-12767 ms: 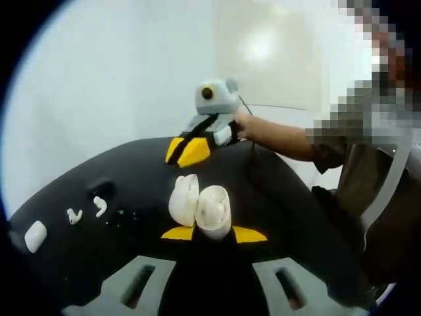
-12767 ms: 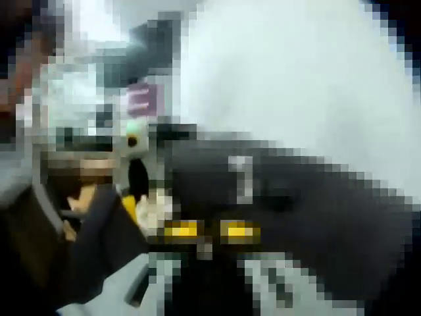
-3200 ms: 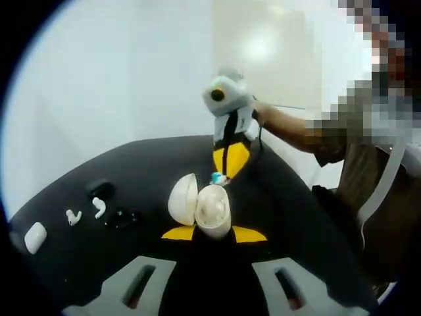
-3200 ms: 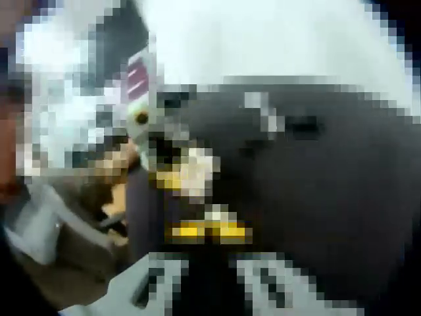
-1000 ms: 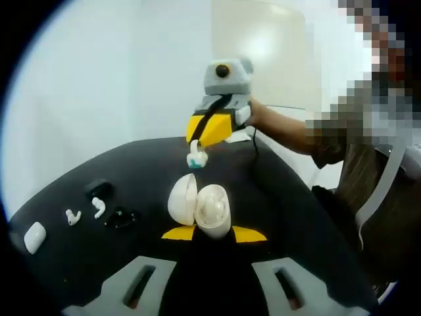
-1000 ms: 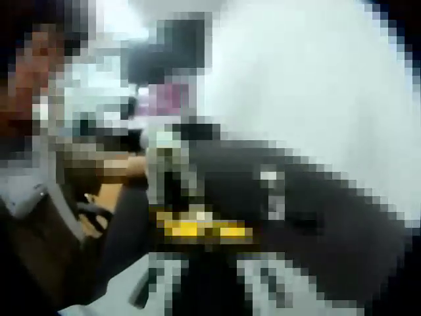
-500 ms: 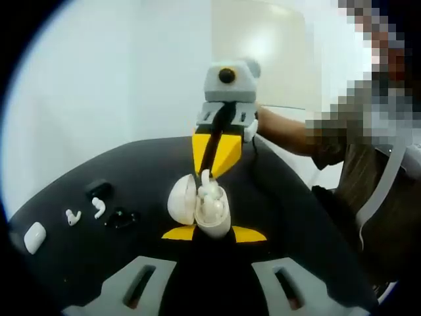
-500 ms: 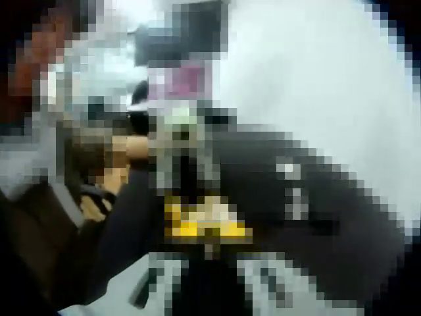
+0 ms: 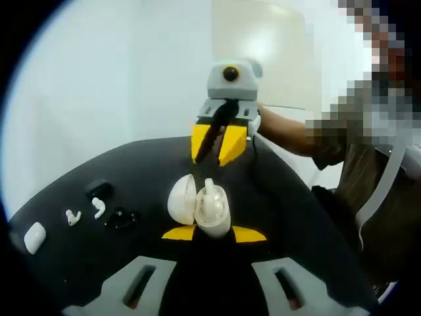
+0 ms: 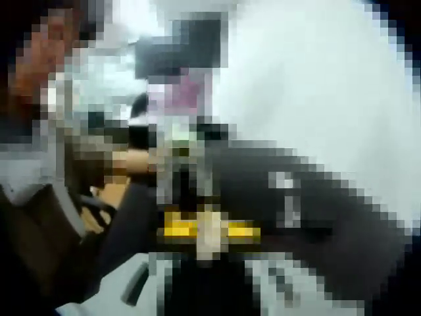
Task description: Pick up three earphones and place each one into its charging case using tactile feedback, ensure that each earphone is properly inserted and securely positioned inside the case.
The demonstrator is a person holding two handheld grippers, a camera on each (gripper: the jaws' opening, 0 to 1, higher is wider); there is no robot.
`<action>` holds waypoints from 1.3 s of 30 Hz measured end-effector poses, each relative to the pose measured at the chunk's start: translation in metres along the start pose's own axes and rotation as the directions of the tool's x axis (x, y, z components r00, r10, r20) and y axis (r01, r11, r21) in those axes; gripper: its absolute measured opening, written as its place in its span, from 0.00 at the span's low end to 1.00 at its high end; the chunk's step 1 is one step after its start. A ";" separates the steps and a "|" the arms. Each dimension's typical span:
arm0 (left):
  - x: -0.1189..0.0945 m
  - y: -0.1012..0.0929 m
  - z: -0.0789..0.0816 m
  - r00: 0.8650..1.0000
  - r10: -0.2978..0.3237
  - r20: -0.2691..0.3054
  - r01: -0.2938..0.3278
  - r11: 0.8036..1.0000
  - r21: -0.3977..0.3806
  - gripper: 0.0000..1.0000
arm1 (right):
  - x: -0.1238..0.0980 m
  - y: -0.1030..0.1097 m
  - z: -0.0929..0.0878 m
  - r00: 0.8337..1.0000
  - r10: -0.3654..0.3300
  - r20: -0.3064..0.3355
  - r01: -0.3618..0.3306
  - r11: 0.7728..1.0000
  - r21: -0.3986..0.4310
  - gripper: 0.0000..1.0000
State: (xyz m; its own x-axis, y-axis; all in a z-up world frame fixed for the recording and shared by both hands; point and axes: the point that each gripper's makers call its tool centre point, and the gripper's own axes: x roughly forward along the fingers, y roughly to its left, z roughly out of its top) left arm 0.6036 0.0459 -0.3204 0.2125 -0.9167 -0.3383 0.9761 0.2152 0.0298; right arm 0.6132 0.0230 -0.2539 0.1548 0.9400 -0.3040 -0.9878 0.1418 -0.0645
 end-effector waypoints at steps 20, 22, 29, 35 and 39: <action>0.000 0.001 -0.001 1.000 -0.002 0.002 0.002 1.000 -0.004 0.16 | 0.028 0.010 -0.056 0.961 0.248 -0.122 -0.244 0.969 0.042 0.25; 0.000 0.001 -0.001 1.000 -0.004 0.003 0.004 1.000 -0.007 0.16 | 0.030 0.016 -0.056 0.956 0.276 -0.103 -0.272 0.961 0.048 0.22; -0.001 -0.002 0.002 1.000 -0.022 0.018 0.023 0.999 -0.045 0.20 | 0.027 0.016 -0.054 0.964 0.262 -0.046 -0.261 0.965 0.018 0.21; -0.002 0.000 0.006 0.999 -0.011 0.032 0.014 0.996 -0.086 0.18 | 0.027 0.018 -0.053 0.972 0.227 -0.057 -0.230 0.972 -0.053 0.21; -0.003 -0.001 0.006 0.999 -0.010 0.033 0.013 0.995 -0.102 0.18 | 0.029 0.020 -0.051 0.977 0.204 -0.064 -0.209 0.975 -0.081 0.21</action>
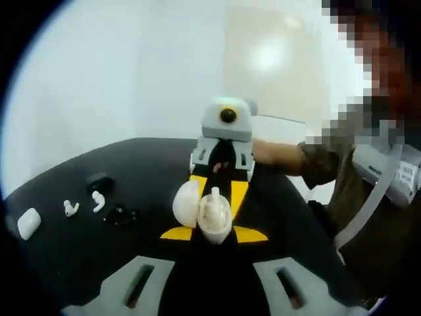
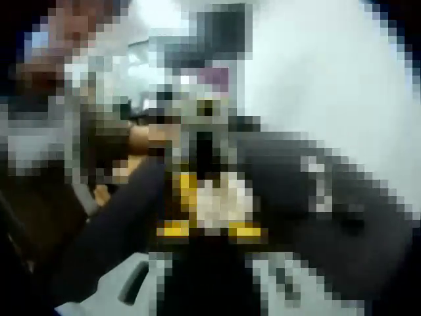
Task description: Pick up three earphones and place each one into its charging case using tactile feedback, ensure that each earphone is properly inserted and securely positioned inside the case.
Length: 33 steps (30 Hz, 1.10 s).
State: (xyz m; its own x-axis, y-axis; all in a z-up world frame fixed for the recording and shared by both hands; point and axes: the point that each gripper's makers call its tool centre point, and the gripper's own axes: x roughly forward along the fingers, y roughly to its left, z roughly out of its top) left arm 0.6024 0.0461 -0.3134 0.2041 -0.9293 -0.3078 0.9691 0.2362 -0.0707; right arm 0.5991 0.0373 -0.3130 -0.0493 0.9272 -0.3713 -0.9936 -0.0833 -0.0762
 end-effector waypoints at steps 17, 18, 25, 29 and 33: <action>0.000 0.000 0.000 1.000 -0.003 0.000 0.003 1.000 0.017 0.17 | -0.003 -0.013 0.017 0.993 -0.040 0.110 0.044 0.998 -0.034 0.38; 0.000 0.000 0.000 1.000 -0.003 0.000 0.003 1.000 0.015 0.17 | 0.000 -0.012 0.015 0.995 -0.036 0.097 0.041 0.998 -0.046 0.38; 0.000 0.002 -0.001 1.000 -0.004 -0.004 0.004 1.000 0.000 0.17 | 0.005 -0.011 0.012 0.996 -0.053 0.074 0.061 0.992 -0.107 0.36; 0.000 0.004 -0.002 1.000 -0.006 -0.010 0.005 1.000 -0.028 0.17 | 0.004 -0.012 0.013 0.995 -0.058 0.080 0.068 0.990 -0.122 0.36; 0.001 0.006 -0.002 1.000 0.002 -0.012 -0.002 0.999 -0.042 0.17 | 0.001 -0.003 0.023 0.992 -0.023 0.127 0.042 0.988 -0.149 0.26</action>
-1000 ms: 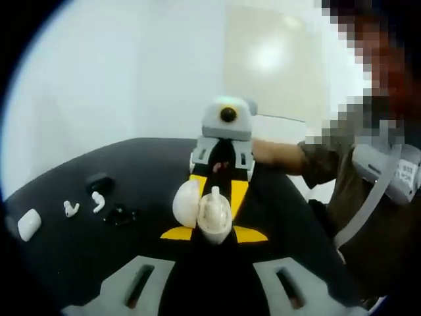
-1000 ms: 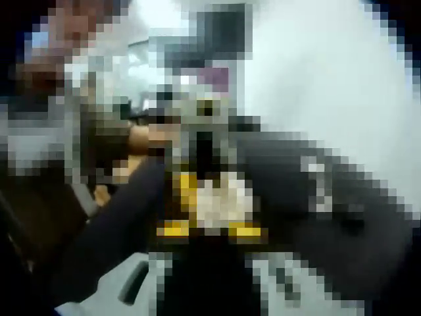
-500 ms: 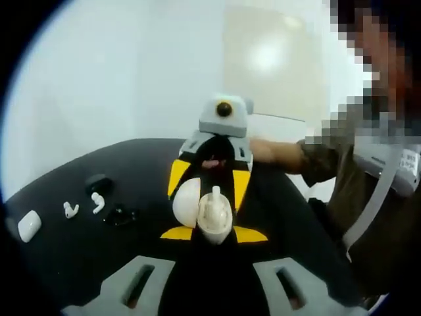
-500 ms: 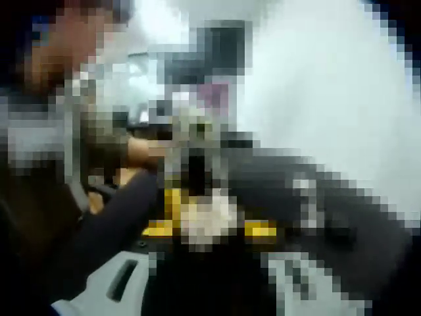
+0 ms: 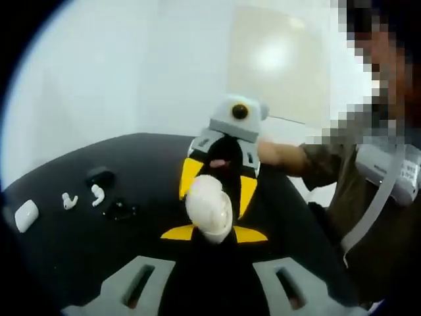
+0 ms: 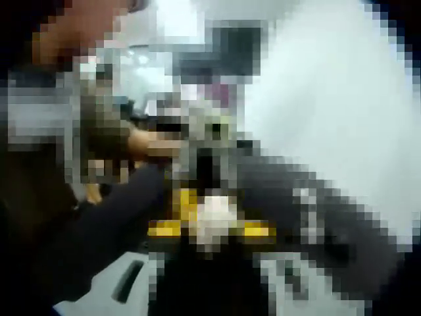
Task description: Pick up three earphones and place each one into its charging case using tactile feedback, ensure that each earphone is properly inserted and securely positioned inside the case.
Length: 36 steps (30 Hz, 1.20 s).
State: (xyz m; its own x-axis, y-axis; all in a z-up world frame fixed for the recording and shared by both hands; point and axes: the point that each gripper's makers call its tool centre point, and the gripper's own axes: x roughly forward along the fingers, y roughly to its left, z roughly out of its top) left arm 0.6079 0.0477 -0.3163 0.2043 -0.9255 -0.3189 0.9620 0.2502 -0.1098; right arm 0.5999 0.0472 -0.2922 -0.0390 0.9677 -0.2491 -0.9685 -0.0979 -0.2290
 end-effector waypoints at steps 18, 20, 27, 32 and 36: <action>-0.001 0.000 -0.002 1.000 0.016 -0.001 -0.016 0.999 0.038 0.17 | -0.010 -0.012 -0.004 0.999 -0.042 -0.004 0.042 0.997 0.060 0.30; -0.001 0.000 -0.003 1.000 0.020 -0.002 -0.020 0.999 0.047 0.17 | -0.010 -0.011 -0.005 0.999 -0.036 -0.001 0.036 0.996 0.082 0.28; 0.002 0.001 -0.006 0.999 0.032 -0.018 -0.031 0.997 0.073 0.17 | 0.000 -0.003 -0.016 0.999 -0.005 -0.045 0.010 0.994 0.106 0.23; 0.003 0.001 -0.005 0.999 0.031 -0.018 -0.030 0.997 0.075 0.17 | -0.003 -0.002 -0.018 0.999 0.006 -0.043 0.000 0.989 0.151 0.22; 0.002 0.001 -0.004 0.999 0.043 -0.009 -0.041 0.992 0.122 0.19 | -0.008 -0.005 -0.020 0.999 0.016 -0.043 -0.004 0.967 0.254 0.22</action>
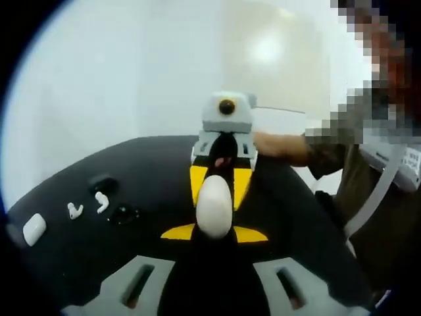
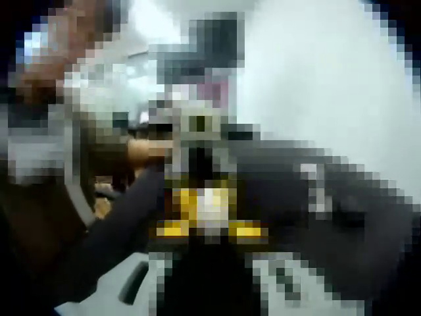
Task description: Pick up three earphones and place each one into its charging case using tactile feedback, ensure that each earphone is properly inserted and securely positioned inside the case.
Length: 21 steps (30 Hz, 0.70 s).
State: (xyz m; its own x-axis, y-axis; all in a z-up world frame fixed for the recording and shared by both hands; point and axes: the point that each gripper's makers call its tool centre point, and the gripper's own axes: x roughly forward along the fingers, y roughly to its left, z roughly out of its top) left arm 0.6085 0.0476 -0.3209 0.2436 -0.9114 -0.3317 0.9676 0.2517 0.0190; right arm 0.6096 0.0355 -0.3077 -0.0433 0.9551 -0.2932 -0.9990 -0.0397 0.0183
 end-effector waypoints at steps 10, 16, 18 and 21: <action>-0.001 0.009 0.004 0.997 0.070 0.032 -0.073 0.993 0.091 0.34 | -0.003 -0.009 0.003 0.998 -0.041 0.043 0.041 0.999 0.000 0.27; -0.001 0.012 0.005 0.995 0.090 0.035 -0.093 0.990 0.108 0.35 | -0.001 -0.013 -0.001 0.998 -0.064 0.027 0.064 0.997 -0.037 0.33; -0.001 0.014 0.006 0.995 0.096 0.039 -0.100 0.989 0.110 0.37 | 0.000 -0.017 -0.006 0.997 -0.079 -0.002 0.078 0.995 -0.068 0.36; -0.001 0.016 0.006 0.994 0.103 0.039 -0.106 0.989 0.104 0.38 | 0.001 -0.020 -0.007 0.995 -0.102 -0.013 0.100 0.989 -0.111 0.43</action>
State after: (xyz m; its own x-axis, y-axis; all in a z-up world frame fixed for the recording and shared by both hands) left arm 0.6243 0.0510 -0.3144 0.3439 -0.8926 -0.2914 0.9379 0.3117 0.1522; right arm 0.6299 0.0348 -0.3152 0.0584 0.9503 -0.3058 -0.9929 0.0233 -0.1171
